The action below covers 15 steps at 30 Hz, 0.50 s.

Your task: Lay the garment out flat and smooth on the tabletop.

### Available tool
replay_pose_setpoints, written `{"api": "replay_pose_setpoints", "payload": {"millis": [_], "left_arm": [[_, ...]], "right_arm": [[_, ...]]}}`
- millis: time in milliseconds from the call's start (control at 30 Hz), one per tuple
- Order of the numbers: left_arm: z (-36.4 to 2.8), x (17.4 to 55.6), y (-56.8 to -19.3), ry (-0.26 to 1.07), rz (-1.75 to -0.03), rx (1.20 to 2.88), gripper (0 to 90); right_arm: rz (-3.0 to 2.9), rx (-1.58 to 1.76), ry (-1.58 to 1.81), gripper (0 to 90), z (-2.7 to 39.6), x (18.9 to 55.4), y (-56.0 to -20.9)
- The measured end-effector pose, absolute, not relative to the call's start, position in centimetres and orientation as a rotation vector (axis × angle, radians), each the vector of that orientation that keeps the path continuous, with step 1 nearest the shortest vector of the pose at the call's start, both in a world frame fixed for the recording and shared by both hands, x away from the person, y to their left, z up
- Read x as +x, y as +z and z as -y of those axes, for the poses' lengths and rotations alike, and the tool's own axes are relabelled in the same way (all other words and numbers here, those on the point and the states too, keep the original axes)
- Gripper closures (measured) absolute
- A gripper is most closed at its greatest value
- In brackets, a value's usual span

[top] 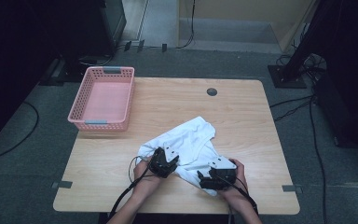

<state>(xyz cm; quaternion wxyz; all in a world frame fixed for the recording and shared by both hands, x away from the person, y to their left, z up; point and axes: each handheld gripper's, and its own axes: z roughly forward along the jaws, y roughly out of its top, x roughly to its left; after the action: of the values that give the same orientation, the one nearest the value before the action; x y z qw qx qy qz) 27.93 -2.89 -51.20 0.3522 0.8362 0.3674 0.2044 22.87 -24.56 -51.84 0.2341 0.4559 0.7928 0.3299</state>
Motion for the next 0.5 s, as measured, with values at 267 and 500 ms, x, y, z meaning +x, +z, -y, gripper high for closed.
{"api": "replay_pose_setpoints", "payload": {"millis": [267, 500], "left_arm": [[-0.3, 29.2, -50.1, 0.474, -0.995, 2.096, 90.0], [-4.7, 31.6, -49.5, 0.512, -1.085, 2.05, 89.8]], "right_arm": [[-2.205, 1.215, 0.949, 10.2, 26.2, 23.0, -52.4], [-2.293, 1.104, 1.005, 10.8, 29.4, 22.0, -52.4]]}}
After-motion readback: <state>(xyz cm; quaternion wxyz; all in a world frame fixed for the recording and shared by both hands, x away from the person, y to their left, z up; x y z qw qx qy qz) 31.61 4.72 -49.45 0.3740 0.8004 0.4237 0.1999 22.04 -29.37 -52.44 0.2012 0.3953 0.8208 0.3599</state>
